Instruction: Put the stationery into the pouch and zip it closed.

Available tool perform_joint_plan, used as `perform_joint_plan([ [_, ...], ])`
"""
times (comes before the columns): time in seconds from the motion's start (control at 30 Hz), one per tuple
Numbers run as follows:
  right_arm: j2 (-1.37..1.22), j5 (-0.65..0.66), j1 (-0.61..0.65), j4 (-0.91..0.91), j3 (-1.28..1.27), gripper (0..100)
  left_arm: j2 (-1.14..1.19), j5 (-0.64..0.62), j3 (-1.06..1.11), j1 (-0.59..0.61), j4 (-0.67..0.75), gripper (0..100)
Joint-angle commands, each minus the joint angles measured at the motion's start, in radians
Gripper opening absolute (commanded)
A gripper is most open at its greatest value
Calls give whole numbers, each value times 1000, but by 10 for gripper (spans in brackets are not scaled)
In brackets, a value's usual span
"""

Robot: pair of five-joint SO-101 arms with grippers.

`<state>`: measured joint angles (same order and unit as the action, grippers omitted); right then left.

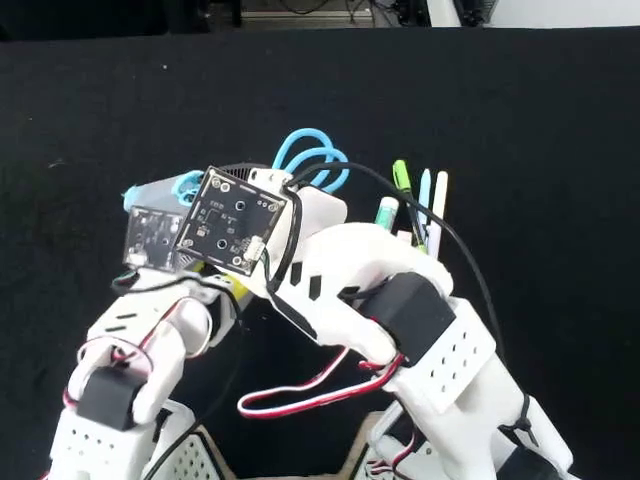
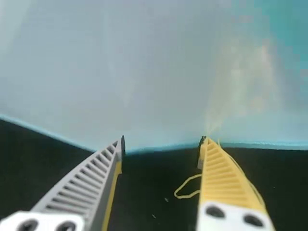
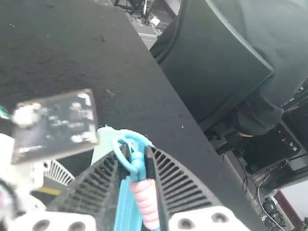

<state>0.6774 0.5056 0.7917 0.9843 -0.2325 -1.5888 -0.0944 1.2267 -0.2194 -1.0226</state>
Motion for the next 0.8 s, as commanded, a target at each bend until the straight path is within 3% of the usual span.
perform_joint_plan([
  [0.0,1,12,6,52,56,10,-150,101,-19,122,-3,228],
  [0.1,1,12,12,110,58,10,-252,114,-24,222,-5,205],
  [0.37,1,14,14,144,58,10,-206,117,-182,430,-3,206],
  [0.6,58,87,152,150,58,10,-123,209,-303,461,-8,206],
  [0.77,117,140,152,269,51,10,44,215,-444,458,-89,206],
])
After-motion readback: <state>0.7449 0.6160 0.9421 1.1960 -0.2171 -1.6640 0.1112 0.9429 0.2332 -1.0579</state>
